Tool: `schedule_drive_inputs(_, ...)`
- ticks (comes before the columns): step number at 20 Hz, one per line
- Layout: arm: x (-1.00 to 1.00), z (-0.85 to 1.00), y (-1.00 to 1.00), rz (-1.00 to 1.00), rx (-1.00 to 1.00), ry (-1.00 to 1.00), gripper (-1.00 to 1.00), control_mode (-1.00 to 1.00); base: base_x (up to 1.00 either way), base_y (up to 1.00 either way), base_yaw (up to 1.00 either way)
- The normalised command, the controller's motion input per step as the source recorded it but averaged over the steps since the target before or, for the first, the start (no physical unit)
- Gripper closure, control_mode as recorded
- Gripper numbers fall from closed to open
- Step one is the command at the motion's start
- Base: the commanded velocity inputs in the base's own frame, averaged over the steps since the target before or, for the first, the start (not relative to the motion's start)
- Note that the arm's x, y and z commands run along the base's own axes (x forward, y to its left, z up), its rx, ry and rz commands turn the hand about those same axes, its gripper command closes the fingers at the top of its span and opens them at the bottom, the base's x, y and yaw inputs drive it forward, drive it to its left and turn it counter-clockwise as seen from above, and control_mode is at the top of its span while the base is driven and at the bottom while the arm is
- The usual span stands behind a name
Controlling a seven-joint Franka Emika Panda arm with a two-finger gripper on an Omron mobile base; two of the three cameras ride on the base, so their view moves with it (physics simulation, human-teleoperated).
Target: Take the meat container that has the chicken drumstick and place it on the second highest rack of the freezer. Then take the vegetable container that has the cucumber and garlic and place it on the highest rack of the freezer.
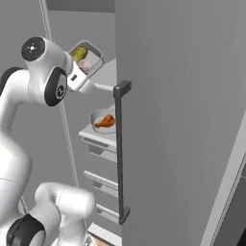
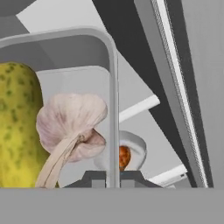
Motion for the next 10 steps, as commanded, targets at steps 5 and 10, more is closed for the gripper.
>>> schedule_drive_inputs(5, 0.7, 0.0, -0.08, 0.0, -0.01, 0.02, 1.0, -1.0, 0.0, 0.0, 0.0)
schedule_drive_inputs(10, 0.68, 0.0, -0.06, 0.0, -0.01, 0.01, 1.0, -1.0, 0.0, 0.0, 0.0)
